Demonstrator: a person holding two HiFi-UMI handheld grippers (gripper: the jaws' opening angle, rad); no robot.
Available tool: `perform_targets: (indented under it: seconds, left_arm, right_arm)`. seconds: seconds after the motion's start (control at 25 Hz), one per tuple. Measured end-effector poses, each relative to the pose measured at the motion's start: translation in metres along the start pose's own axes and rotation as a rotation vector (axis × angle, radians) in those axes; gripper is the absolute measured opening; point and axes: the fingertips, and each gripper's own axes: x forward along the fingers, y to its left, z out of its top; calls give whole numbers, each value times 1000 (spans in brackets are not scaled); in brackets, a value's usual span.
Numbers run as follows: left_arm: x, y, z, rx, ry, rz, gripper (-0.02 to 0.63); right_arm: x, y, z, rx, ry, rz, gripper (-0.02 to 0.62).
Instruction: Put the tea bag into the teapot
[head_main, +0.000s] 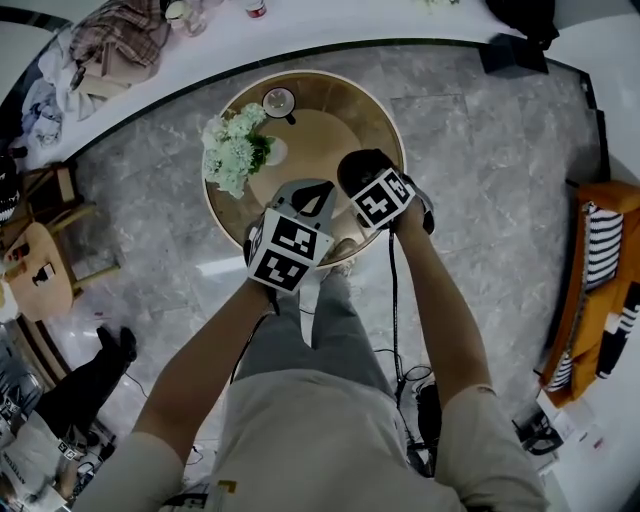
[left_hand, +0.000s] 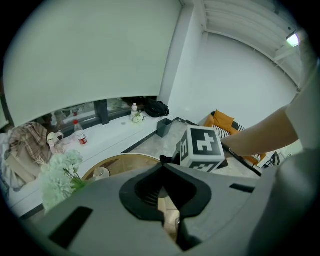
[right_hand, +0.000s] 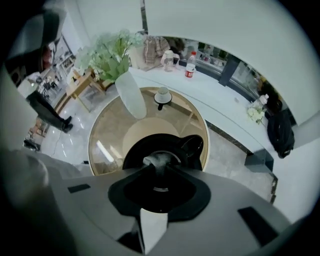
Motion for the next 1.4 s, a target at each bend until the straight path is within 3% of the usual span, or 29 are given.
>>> perform_targets:
  seconds: [0.16, 0.44, 0.72, 0.92, 1.04, 1.16, 1.28, 1.4]
  left_arm:
    - [-2, -1, -7, -17, 13, -5, 8]
    - [-10, -5, -2, -22, 35, 6, 8]
    - [-30, -11, 16, -8, 7, 17, 8]
    - [-51, -16, 37, 18, -35, 24, 8]
    - [-69, -22, 54, 55, -73, 26, 8]
    - [-90, -15, 67, 39, -106, 49, 8]
    - [-111, -11, 83, 17, -155, 66, 8]
    - [-131, -14, 95, 72, -182, 93, 8]
  right_arm:
    - [-9, 2, -1, 165, -94, 94, 124]
    - [-28, -5, -8, 259, -162, 68, 124]
    - [-66, 1, -8, 305, -189, 49, 53]
    - [-111, -6, 8, 339, -292, -7, 35]
    - [-154, -12, 16, 342, -365, -92, 11]
    - [-194, -14, 28, 319, -426, -160, 8]
    - [-230, -12, 34, 332, -492, -181, 8]
    - [-272, -5, 41, 348, -579, -193, 8]
